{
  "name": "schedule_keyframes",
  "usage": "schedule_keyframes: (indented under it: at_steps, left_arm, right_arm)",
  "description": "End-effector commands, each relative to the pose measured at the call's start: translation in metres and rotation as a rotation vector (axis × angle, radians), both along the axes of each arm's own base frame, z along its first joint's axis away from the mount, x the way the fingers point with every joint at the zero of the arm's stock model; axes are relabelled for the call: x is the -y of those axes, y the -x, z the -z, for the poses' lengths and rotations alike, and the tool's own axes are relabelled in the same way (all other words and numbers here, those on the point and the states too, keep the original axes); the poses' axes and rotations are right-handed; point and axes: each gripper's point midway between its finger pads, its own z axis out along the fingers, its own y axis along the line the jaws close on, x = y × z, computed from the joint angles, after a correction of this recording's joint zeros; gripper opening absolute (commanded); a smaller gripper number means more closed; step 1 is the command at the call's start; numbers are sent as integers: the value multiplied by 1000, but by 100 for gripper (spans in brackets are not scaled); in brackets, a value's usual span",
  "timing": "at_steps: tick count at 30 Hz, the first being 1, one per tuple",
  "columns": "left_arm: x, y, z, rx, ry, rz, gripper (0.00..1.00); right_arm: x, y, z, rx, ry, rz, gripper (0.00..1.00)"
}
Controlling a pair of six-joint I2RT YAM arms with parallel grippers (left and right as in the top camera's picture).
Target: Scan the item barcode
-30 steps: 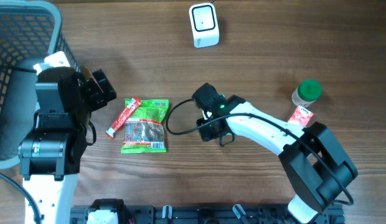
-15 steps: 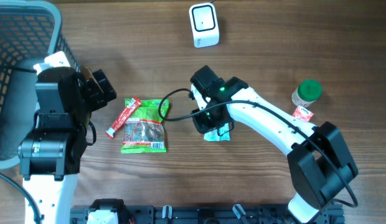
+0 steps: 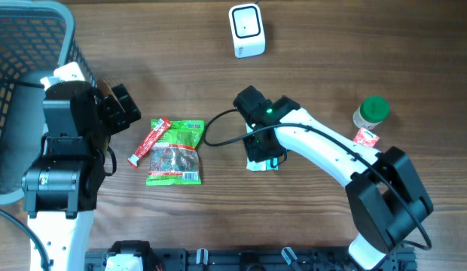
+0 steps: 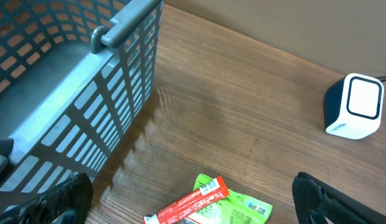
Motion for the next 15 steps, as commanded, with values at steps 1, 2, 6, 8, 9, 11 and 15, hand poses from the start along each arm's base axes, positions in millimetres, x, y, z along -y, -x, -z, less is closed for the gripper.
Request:
schedule_keyframes:
  at_steps: [1, 2, 6, 8, 9, 11, 15]
  left_arm:
    - [-3, -1, -6, 15, -9, -10, 100]
    - [-3, -1, -6, 15, -9, -10, 100]
    - [-3, -1, -6, 15, -9, -10, 100]
    - [-3, -1, -6, 15, -9, -10, 100]
    - [-3, -1, -6, 15, -9, -10, 100]
    - [-3, -1, -6, 15, -9, -10, 100]
    - [-3, -1, -6, 15, -9, -10, 100]
  right_arm:
    - [3, 6, 12, 1, 29, 20, 24]
    - [3, 8, 14, 2, 29, 17, 25]
    - [4, 10, 24, 14, 28, 11, 31]
    - [5, 12, 31, 18, 24, 11, 33]
    - [6, 13, 34, 17, 25, 11, 33]
    - [10, 16, 39, 14, 33, 11, 33]
    - [17, 20, 45, 12, 58, 13, 30]
